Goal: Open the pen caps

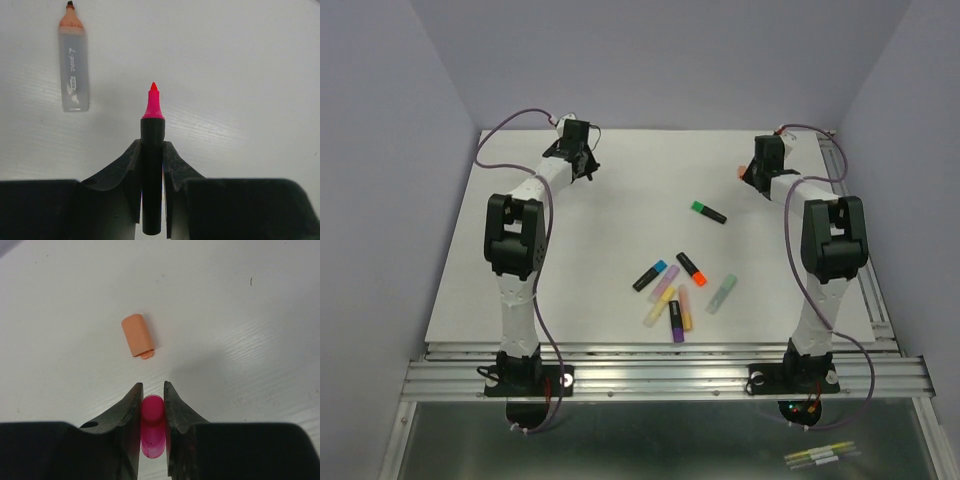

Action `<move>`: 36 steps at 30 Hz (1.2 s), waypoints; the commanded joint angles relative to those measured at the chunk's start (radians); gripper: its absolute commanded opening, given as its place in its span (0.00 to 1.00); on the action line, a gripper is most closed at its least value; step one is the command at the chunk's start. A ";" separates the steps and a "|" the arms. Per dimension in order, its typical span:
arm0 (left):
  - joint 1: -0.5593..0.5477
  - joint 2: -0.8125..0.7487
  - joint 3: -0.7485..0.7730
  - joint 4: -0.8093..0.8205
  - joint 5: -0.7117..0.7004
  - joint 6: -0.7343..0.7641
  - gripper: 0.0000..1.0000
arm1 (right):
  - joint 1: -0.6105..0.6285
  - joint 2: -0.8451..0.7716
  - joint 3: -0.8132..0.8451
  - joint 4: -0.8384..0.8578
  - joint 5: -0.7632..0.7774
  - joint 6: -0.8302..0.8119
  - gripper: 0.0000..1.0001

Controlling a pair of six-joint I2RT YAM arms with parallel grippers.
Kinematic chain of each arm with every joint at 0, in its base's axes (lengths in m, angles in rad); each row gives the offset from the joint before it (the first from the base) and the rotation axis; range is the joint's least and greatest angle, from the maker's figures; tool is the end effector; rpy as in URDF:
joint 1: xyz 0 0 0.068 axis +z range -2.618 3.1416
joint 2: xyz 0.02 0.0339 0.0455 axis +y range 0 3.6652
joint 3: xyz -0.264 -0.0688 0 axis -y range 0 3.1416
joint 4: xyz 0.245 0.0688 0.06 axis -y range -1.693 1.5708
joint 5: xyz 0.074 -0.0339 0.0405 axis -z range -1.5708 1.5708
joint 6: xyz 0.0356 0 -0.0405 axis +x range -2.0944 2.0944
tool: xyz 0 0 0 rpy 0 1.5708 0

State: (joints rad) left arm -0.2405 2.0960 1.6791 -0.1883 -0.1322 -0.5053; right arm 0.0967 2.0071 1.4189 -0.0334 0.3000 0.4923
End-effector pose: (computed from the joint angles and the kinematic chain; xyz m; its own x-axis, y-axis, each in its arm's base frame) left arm 0.4776 -0.1123 0.2354 -0.5468 -0.3600 -0.7559 -0.1530 0.9306 -0.3325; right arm 0.4554 0.0336 0.2038 -0.4414 0.4109 -0.7977 0.4034 0.8850 0.2326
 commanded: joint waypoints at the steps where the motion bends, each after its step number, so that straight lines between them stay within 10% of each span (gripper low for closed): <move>1: -0.008 0.062 0.163 -0.074 -0.038 0.096 0.00 | 0.001 0.053 0.112 -0.025 0.047 -0.063 0.01; 13: -0.008 0.257 0.392 -0.200 -0.086 0.137 0.02 | 0.000 0.151 0.175 -0.065 0.048 -0.043 0.13; 19: -0.008 0.283 0.403 -0.209 -0.073 0.140 0.22 | 0.000 0.140 0.163 -0.092 0.045 -0.017 0.22; 26: -0.008 0.268 0.386 -0.211 -0.052 0.140 0.56 | 0.000 0.088 0.114 -0.095 0.051 -0.020 0.56; 35: -0.025 0.136 0.312 -0.174 0.014 0.116 0.75 | 0.001 -0.034 0.025 -0.051 -0.016 -0.032 0.74; 36: -0.029 0.107 0.309 -0.174 0.019 0.113 0.96 | 0.001 -0.047 0.020 -0.043 -0.038 -0.046 0.82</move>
State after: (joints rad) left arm -0.2554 2.3791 2.0006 -0.3870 -0.1375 -0.3851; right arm 0.0975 2.0666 1.4746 -0.1452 0.3069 0.4706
